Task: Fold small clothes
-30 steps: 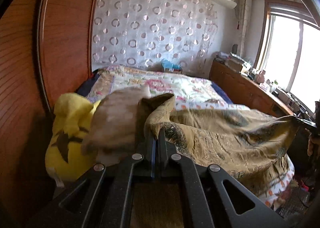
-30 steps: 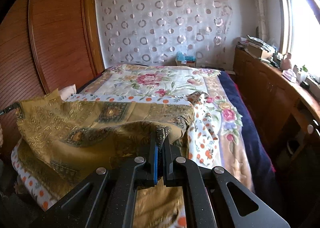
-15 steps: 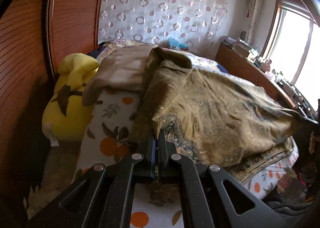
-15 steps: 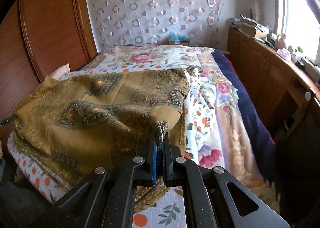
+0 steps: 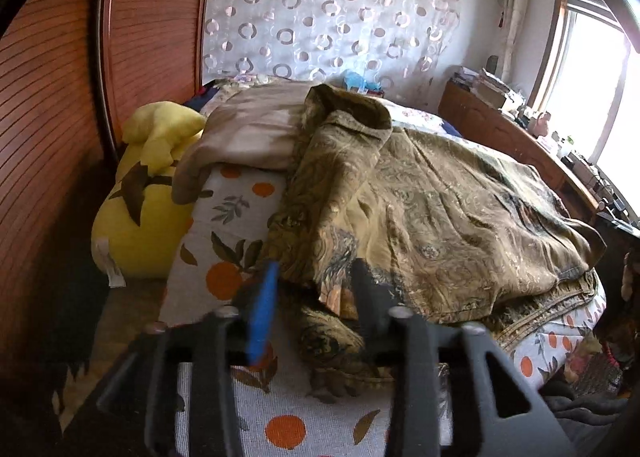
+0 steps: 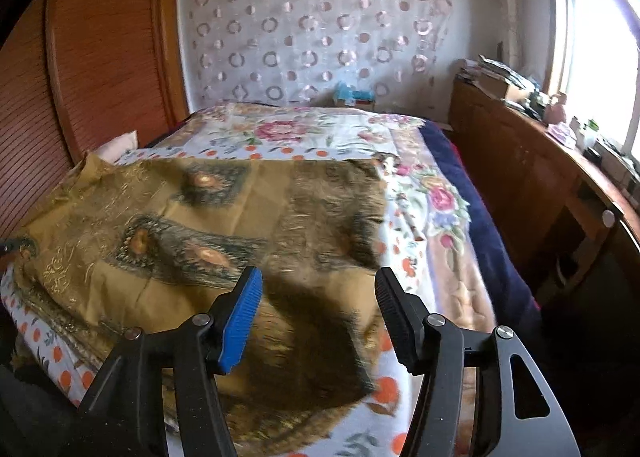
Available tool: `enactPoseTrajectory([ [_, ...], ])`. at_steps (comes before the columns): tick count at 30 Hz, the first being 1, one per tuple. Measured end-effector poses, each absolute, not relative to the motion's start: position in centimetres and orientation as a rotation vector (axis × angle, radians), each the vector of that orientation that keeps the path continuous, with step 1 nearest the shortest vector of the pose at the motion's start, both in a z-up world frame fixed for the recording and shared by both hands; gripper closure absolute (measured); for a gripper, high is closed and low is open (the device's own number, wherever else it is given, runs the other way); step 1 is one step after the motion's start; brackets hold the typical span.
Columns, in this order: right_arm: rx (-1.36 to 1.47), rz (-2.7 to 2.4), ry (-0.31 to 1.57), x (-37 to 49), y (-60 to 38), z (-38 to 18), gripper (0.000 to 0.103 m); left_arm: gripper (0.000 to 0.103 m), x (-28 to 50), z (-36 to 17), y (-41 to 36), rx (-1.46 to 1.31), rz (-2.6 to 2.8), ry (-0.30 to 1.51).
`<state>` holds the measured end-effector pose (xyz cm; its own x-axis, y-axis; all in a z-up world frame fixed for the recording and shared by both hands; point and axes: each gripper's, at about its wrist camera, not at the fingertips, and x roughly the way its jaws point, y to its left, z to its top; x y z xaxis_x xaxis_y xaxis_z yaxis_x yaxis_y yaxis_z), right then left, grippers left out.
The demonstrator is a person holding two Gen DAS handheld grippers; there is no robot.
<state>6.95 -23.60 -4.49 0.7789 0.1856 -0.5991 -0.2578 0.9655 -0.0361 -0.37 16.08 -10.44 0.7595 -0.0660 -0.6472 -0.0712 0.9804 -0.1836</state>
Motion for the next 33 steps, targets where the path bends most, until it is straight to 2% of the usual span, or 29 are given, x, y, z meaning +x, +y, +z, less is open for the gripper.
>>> enactPoseTrajectory([
  [2,-0.135,0.267,0.652,7.3,-22.0,-5.6,0.042,0.054,-0.3,-10.4,16.0,-0.195,-0.001,0.710],
  [4,-0.142,0.294,0.667,7.6,-20.9,-6.5,0.042,0.044,-0.2,-10.4,15.8,-0.186,-0.004,0.714],
  [6,-0.144,0.322,0.682,8.4,-19.8,-7.5,0.042,0.041,-0.1,-10.6,15.7,-0.186,-0.006,0.718],
  [26,-0.174,0.405,0.768,11.3,-15.0,-11.1,0.042,0.041,0.2,-12.5,15.8,-0.175,0.036,0.774],
  [33,-0.218,0.389,0.773,11.6,-14.0,-11.1,0.037,0.041,0.5,-12.9,16.0,-0.191,0.034,0.777],
])
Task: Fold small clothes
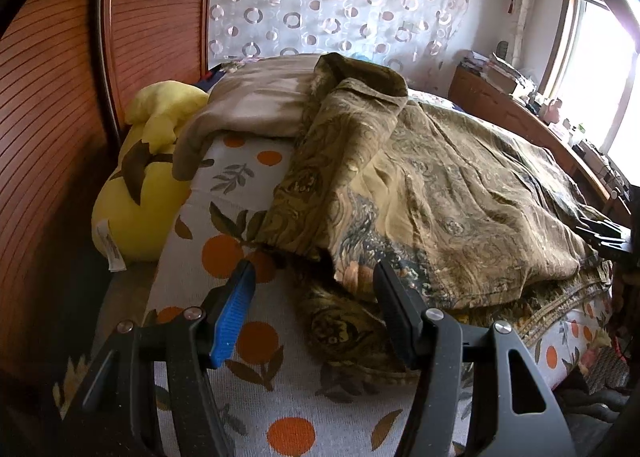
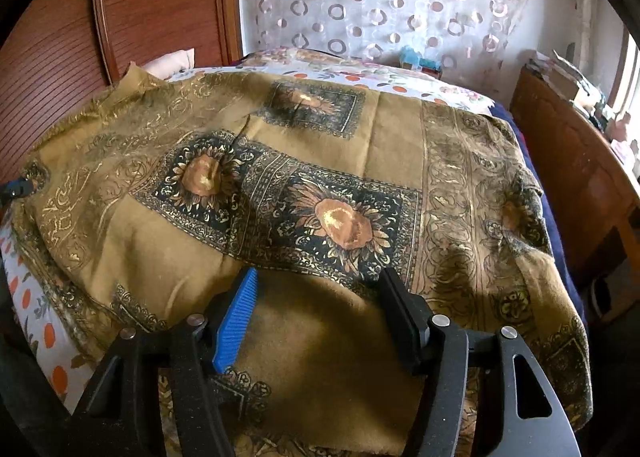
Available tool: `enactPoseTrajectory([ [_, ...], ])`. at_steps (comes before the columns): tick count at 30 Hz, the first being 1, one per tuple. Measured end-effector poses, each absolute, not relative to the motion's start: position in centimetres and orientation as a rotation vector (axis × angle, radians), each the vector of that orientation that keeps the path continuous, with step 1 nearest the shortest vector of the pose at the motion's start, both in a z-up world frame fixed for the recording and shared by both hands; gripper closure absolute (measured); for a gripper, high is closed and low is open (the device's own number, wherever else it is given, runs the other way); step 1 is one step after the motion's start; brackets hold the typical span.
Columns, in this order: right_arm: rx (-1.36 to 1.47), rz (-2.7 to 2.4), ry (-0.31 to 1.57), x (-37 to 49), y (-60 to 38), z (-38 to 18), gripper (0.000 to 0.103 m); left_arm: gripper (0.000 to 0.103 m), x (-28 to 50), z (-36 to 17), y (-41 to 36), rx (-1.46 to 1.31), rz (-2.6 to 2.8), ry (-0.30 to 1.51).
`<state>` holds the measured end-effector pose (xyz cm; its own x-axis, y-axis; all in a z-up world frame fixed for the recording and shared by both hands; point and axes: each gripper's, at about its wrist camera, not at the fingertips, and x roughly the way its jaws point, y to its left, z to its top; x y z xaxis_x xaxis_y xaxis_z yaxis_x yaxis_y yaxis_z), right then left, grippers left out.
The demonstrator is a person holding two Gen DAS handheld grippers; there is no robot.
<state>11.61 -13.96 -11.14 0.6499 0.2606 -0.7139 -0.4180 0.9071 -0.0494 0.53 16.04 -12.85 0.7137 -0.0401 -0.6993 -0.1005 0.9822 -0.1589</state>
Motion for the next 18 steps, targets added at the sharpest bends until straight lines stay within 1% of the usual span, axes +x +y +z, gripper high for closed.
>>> enactPoseTrajectory([
  [5,-0.217,0.397,0.772,11.5,-14.0,-11.2,0.035,0.041,1.2,-12.9,15.9,-0.235,-0.008,0.770],
  [7,-0.215,0.398,0.771,11.4,-14.3,-11.2,0.035,0.051,1.4,-12.9,15.8,-0.229,-0.003,0.769],
  [8,-0.213,0.398,0.771,11.4,-14.2,-11.2,0.035,0.054,1.4,-12.8,15.8,-0.225,-0.002,0.770],
  [9,-0.213,0.399,0.770,11.4,-14.3,-11.2,0.034,0.059,1.5,-12.9,15.8,-0.220,0.000,0.771],
  [10,-0.213,0.399,0.770,11.4,-14.3,-11.2,0.034,0.068,1.6,-12.9,15.9,-0.218,0.003,0.773],
  [11,-0.213,0.398,0.770,11.4,-14.3,-11.3,0.034,0.073,1.7,-12.9,15.9,-0.218,0.003,0.775],
  [13,-0.213,0.399,0.770,11.3,-14.4,-11.3,0.034,0.096,1.8,-13.0,16.0,-0.226,-0.015,0.782],
  [15,-0.212,0.399,0.770,11.3,-14.4,-11.3,0.034,0.096,1.8,-12.7,15.7,-0.225,-0.042,0.782],
  [18,-0.208,0.400,0.770,11.3,-14.4,-11.3,0.034,0.096,1.3,-11.2,15.1,-0.215,-0.062,0.731],
])
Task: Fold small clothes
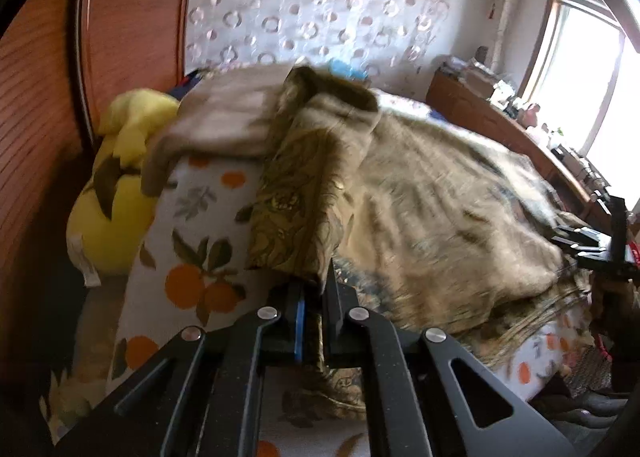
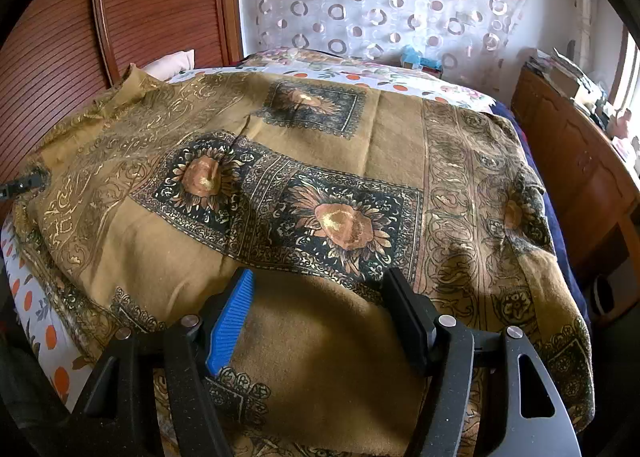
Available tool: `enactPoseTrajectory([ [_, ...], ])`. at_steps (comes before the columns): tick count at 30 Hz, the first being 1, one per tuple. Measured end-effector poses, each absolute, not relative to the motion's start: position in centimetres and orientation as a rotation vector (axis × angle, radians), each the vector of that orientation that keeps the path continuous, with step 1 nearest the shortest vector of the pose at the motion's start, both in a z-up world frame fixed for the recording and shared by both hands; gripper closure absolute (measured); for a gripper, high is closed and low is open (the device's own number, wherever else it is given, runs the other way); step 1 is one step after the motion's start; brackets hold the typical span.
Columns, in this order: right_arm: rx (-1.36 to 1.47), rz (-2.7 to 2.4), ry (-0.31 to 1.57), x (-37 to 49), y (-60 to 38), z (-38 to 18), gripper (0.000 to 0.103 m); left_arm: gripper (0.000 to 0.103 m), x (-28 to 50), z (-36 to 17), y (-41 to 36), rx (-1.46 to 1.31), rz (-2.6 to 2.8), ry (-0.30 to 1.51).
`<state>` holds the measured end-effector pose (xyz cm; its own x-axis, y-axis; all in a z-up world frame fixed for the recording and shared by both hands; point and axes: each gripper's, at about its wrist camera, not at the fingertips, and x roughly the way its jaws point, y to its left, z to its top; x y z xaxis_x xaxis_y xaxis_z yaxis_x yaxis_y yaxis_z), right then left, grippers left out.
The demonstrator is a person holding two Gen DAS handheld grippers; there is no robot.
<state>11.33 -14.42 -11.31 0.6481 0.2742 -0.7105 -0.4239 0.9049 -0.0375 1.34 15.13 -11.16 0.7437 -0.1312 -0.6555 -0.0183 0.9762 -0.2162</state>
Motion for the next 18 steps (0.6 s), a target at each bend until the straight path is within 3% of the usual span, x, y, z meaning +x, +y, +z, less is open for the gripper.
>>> enactPoseTrajectory([
  [18,-0.192,0.407,0.771,11.3,-14.8,-11.3,0.034,0.097,2.3,-4.4,8.4,-0.153,-0.232,0.568],
])
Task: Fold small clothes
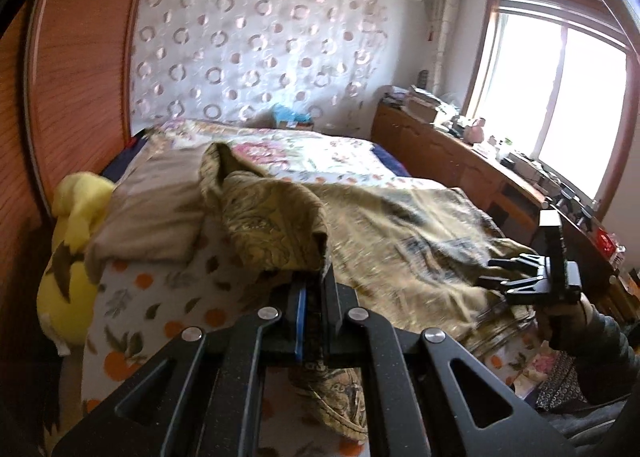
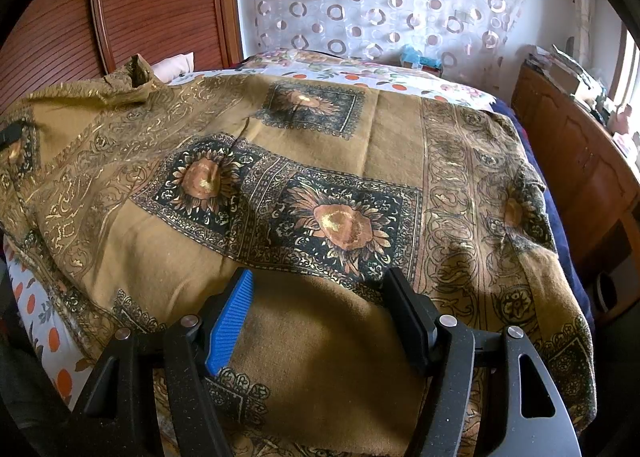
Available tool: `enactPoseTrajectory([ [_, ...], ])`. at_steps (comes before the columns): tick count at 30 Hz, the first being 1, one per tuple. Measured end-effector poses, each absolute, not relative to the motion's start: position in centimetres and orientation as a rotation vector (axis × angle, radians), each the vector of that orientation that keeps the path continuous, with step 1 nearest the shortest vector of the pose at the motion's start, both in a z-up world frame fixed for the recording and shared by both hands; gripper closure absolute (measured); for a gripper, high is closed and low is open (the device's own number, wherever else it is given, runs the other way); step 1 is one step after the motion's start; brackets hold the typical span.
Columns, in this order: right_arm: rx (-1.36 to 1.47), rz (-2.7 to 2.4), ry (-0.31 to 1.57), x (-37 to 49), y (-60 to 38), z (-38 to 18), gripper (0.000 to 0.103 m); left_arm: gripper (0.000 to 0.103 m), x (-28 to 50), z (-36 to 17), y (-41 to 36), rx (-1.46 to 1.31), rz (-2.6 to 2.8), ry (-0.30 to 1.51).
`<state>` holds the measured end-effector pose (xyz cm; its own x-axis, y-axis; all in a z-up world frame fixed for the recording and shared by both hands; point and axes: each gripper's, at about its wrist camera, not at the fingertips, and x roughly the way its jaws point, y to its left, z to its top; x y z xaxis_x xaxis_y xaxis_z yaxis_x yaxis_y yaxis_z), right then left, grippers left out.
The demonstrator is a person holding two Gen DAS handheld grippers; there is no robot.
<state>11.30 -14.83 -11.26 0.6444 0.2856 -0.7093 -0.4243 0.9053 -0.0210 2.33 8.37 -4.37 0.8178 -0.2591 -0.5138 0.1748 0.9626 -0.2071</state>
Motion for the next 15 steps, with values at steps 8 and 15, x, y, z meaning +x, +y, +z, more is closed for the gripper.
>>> enactPoseTrajectory([
  [8,-0.167,0.412,0.771,11.3,-15.1,-11.2,0.033,0.097,4.1,-1.5,3.9,-0.087,-0.335,0.519],
  [15,-0.077,0.380,0.717,10.2,-17.4,-9.9,0.033,0.097,7.3,0.2,-1.4,-0.031,-0.451,0.496],
])
